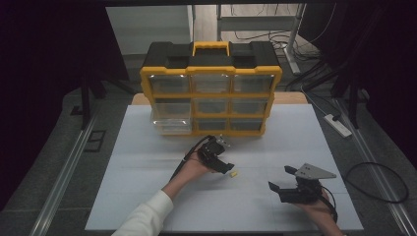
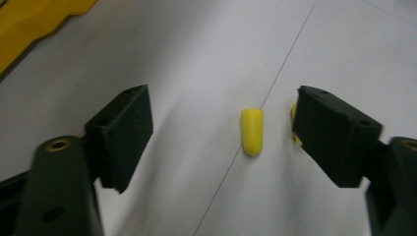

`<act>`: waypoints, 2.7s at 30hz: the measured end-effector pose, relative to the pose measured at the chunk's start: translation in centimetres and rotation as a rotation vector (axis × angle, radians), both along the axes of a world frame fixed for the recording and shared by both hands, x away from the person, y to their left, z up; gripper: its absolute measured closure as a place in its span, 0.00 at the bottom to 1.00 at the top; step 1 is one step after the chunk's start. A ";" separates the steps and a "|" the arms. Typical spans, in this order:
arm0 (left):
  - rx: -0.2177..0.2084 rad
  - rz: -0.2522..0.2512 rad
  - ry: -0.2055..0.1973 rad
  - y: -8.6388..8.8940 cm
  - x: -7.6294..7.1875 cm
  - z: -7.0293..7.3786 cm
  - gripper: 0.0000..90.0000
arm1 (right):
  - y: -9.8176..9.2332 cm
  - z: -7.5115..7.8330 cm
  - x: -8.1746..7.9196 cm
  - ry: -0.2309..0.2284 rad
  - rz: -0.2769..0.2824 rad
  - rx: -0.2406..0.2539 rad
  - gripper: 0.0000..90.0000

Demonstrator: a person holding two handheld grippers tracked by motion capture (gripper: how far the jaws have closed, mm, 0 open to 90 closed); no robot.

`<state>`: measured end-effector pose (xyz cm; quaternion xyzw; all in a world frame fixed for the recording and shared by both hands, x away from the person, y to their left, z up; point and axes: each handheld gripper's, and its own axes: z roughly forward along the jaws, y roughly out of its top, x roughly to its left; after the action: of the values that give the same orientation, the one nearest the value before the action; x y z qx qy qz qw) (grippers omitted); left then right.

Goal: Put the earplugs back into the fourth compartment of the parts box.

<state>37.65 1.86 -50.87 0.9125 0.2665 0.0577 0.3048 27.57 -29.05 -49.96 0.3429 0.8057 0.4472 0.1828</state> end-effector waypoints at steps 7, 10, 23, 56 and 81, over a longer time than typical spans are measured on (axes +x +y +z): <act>0.026 -0.038 0.002 -0.5 -0.2 -0.3 0.39 | 0.0 0.0 0.0 0.000 0.000 -0.002 0.16; 0.042 -0.039 -0.002 -0.7 -0.2 -0.4 0.46 | 0.0 0.0 0.0 0.000 0.000 -0.003 0.16; 0.063 -0.076 0.013 -1.2 -0.3 -0.7 0.75 | 0.0 -0.1 0.0 0.004 -0.002 -0.014 0.16; -0.202 -0.009 -0.122 2.5 -2.5 4.3 0.88 | 0.1 -0.1 0.0 -0.005 -0.001 -0.021 0.16; -0.406 0.078 -0.259 7.5 -4.0 10.5 0.88 | 0.1 -0.1 0.0 -0.007 0.004 -0.023 0.16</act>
<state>33.64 9.36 -40.40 0.8065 0.2666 0.1311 0.5111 27.57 -28.93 -50.03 0.3375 0.8108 0.4394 0.1888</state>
